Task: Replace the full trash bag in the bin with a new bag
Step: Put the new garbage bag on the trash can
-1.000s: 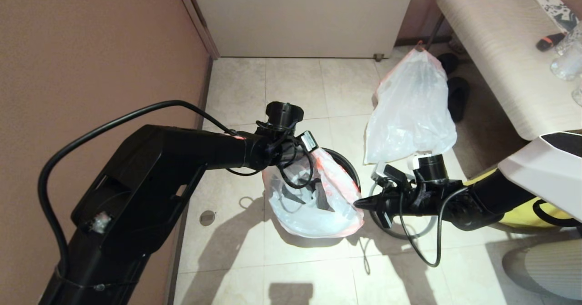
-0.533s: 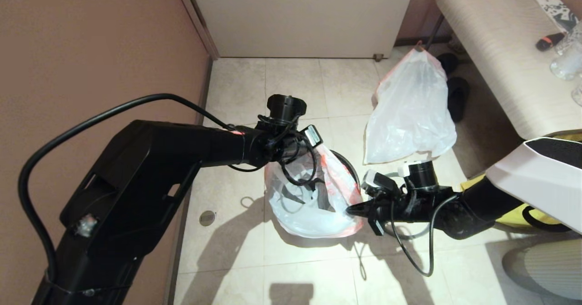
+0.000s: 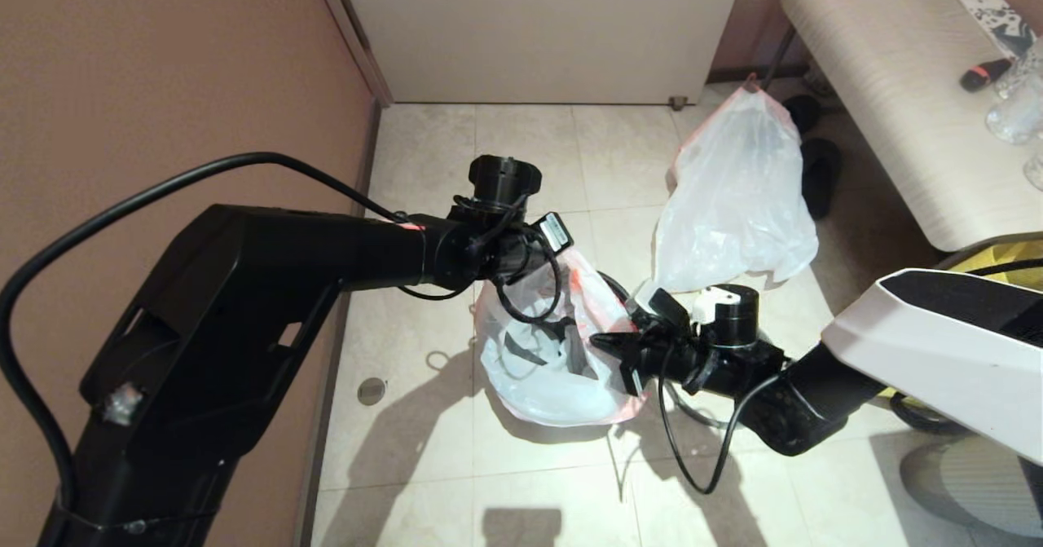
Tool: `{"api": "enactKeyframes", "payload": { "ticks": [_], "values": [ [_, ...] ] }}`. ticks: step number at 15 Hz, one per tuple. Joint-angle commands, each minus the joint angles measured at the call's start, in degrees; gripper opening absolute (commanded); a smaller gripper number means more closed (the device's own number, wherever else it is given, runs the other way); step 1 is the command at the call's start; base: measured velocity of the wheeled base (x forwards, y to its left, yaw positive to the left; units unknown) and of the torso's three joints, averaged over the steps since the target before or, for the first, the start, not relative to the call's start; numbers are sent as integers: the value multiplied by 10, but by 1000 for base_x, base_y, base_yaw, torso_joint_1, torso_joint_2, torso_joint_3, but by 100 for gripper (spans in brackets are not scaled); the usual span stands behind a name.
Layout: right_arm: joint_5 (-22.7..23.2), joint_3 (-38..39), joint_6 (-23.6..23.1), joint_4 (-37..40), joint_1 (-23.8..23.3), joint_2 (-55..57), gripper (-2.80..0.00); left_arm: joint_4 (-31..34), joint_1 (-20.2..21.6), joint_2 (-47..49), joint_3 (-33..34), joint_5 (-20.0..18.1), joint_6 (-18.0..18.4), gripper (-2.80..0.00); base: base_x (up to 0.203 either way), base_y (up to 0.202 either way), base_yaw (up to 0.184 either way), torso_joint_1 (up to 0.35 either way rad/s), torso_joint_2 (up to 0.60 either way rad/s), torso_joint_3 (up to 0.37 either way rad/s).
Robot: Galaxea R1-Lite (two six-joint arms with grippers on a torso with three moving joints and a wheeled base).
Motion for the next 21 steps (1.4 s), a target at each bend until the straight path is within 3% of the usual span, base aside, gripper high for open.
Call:
{"api": "enactKeyframes", "payload": {
  "ticks": [1, 4, 7, 11, 21],
  "values": [
    [-41, -14, 9, -44, 19, 38, -280, -1, 0, -8, -2, -1, -2, -280, 0, 0, 0, 0, 0, 0],
    [-88, -54, 3, -67, 4, 62, -280, -1, 3, -9, -2, -7, -2, -280, 0, 0, 0, 0, 0, 0],
    [-102, -70, -40, -53, -26, 56, -280, -2, 11, -6, -2, -7, 0, -280, 0, 0, 0, 0, 0, 0],
    [-124, -86, -61, -52, -43, 55, -280, 0, 13, 3, 2, -7, -2, -280, 0, 0, 0, 0, 0, 0],
    [-128, -63, -63, -53, -43, 10, -280, 2, 15, 6, 19, 1, -2, -280, 0, 0, 0, 0, 0, 0]
  ]
}}
